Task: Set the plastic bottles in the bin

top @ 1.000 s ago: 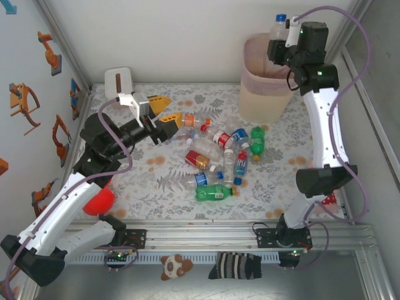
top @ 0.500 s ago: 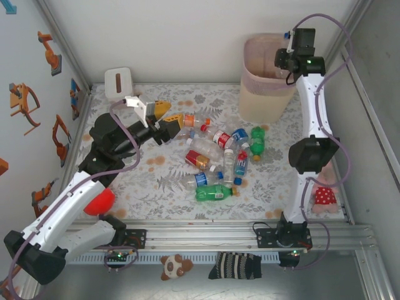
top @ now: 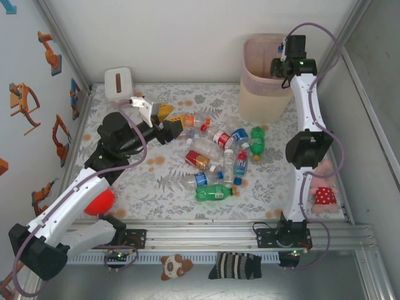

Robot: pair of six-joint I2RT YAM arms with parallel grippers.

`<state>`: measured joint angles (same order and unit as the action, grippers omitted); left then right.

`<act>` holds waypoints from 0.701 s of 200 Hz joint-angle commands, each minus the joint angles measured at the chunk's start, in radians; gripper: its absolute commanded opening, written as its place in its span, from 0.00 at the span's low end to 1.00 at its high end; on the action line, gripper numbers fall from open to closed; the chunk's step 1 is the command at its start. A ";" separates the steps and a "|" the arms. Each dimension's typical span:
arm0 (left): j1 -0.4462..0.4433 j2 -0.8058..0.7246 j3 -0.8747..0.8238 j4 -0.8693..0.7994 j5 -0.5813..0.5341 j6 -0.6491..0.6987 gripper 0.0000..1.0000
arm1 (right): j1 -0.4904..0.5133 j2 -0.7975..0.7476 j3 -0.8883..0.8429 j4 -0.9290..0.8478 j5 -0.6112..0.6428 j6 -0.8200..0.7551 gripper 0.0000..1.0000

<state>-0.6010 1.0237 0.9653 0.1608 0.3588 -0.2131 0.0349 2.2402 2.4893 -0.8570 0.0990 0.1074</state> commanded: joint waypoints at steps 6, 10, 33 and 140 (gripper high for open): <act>0.006 -0.002 -0.010 0.032 -0.001 -0.020 0.65 | -0.014 0.035 0.017 -0.057 0.000 0.011 0.56; 0.007 -0.002 -0.010 0.032 -0.001 -0.020 0.65 | -0.014 0.035 0.018 -0.057 -0.001 0.012 0.57; 0.007 -0.007 -0.013 0.035 -0.002 -0.023 0.65 | -0.013 0.020 0.028 -0.056 0.001 0.012 0.60; 0.006 0.005 -0.001 -0.028 -0.044 -0.039 0.65 | -0.014 -0.107 0.041 -0.062 -0.014 0.014 0.62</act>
<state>-0.6006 1.0245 0.9569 0.1589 0.3428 -0.2329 0.0334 2.2257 2.5015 -0.8890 0.0933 0.1089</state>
